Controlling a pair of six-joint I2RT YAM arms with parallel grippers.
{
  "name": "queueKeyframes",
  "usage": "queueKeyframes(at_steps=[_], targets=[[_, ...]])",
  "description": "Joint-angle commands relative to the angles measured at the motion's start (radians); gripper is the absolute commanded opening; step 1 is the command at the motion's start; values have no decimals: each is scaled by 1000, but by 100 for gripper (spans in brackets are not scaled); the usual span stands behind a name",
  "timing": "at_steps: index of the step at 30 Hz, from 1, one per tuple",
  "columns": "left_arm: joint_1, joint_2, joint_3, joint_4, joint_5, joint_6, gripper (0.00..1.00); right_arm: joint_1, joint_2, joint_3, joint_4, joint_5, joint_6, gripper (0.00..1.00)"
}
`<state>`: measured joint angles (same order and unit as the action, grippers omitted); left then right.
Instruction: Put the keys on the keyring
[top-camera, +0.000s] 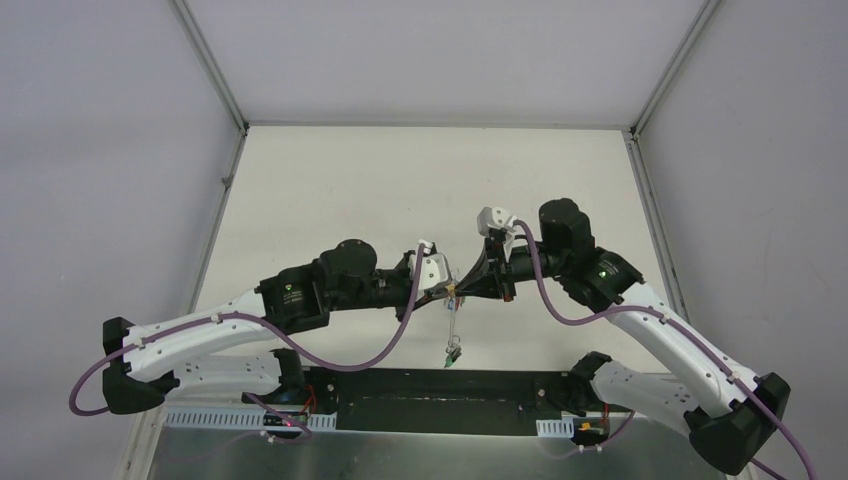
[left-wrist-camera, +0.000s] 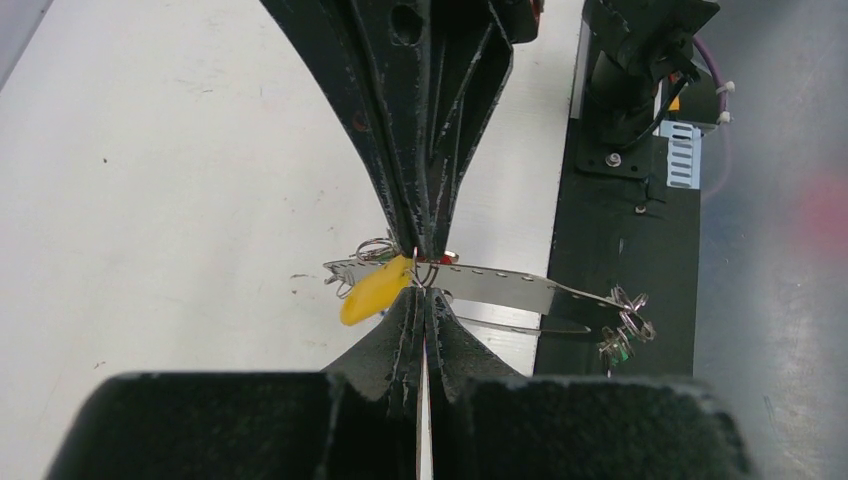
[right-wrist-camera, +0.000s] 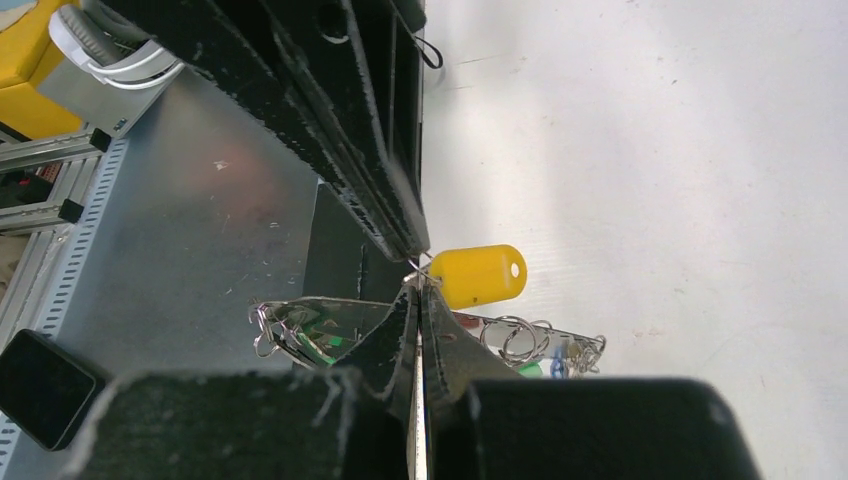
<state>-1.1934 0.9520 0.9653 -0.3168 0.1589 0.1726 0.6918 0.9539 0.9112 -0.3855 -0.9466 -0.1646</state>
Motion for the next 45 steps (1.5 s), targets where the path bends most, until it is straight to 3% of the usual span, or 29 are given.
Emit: queueKeyframes(at_steps=[1, 35, 36, 38, 40, 45], targets=[[-23, -4, 4, -1, 7, 14, 0, 2, -29, 7, 86, 51, 9, 0], [-48, -24, 6, -67, -145, 2, 0, 2, -68, -15, 140, 20, 42, 0], [-48, -27, 6, -66, -152, -2, 1, 3, -67, -17, 142, 12, 41, 0], [-48, -36, 10, -65, -150, -11, 19, 2, -70, -22, 148, -4, 38, 0], [-48, -44, 12, -55, -131, -8, 30, 2, -75, -29, 161, -20, 40, 0], [-48, -88, -26, 33, -76, 20, 37, 2, -115, -72, 244, -39, 68, 0]])
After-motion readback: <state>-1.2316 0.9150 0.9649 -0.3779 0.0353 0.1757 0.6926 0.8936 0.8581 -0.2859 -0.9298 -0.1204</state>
